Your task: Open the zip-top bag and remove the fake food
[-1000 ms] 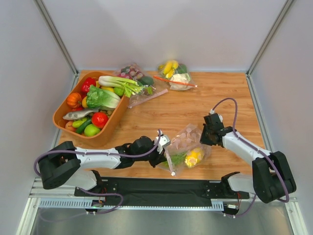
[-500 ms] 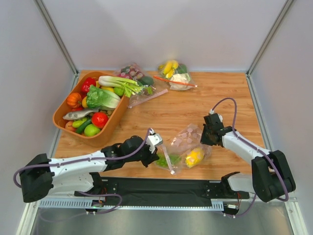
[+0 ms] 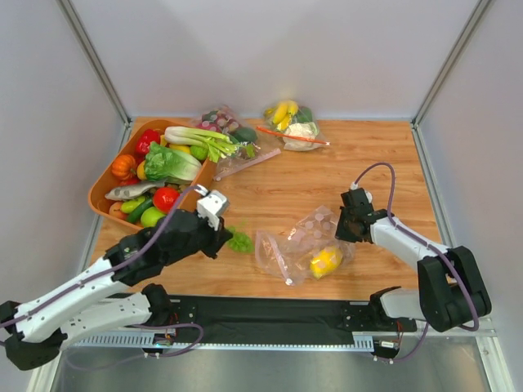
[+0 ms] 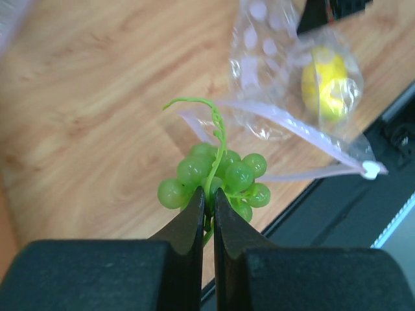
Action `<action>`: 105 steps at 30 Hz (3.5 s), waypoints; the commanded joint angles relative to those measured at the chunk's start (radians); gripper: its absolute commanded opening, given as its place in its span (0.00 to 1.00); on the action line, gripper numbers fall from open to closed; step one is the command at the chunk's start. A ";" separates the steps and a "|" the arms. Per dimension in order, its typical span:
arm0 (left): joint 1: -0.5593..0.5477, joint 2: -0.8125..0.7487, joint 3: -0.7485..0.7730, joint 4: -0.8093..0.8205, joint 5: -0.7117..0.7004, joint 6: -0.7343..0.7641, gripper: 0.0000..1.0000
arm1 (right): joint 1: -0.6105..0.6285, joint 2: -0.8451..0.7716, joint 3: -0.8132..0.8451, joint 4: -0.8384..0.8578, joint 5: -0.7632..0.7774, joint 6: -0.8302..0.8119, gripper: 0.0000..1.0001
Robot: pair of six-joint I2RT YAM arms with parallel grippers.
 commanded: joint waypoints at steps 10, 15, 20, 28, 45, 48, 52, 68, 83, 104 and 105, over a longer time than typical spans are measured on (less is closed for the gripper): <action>0.365 0.064 0.428 -0.218 -0.107 0.181 0.02 | -0.008 0.013 0.043 0.028 -0.007 -0.032 0.00; 0.589 0.110 0.536 -0.244 -0.041 0.200 0.02 | -0.013 0.011 0.037 0.033 -0.009 -0.038 0.00; 0.846 0.138 0.623 -0.314 0.030 0.226 0.02 | -0.018 0.017 0.038 0.037 -0.021 -0.041 0.00; 1.099 0.148 0.614 -0.371 0.000 0.267 0.02 | -0.028 0.030 0.043 0.043 -0.035 -0.055 0.00; 1.185 0.193 0.498 -0.325 -0.161 0.274 0.14 | -0.035 0.050 0.071 0.036 -0.072 -0.084 0.00; 1.185 0.194 0.501 -0.324 -0.161 0.273 0.28 | -0.035 0.045 0.069 0.037 -0.073 -0.081 0.00; 1.185 0.225 0.516 -0.334 -0.118 0.271 0.37 | -0.035 0.034 0.058 0.043 -0.076 -0.072 0.00; 1.171 0.156 0.496 -0.266 0.104 0.277 0.71 | -0.033 0.030 0.066 0.028 -0.079 -0.080 0.00; 0.428 0.243 0.334 -0.063 0.098 0.100 0.62 | -0.033 0.022 0.089 0.000 -0.078 -0.067 0.00; 0.033 0.444 -0.025 0.267 0.305 -0.076 0.42 | -0.033 0.022 0.089 -0.019 -0.087 -0.053 0.00; 0.030 0.454 -0.030 0.308 0.309 -0.079 0.42 | -0.033 0.022 0.090 -0.021 -0.087 -0.052 0.00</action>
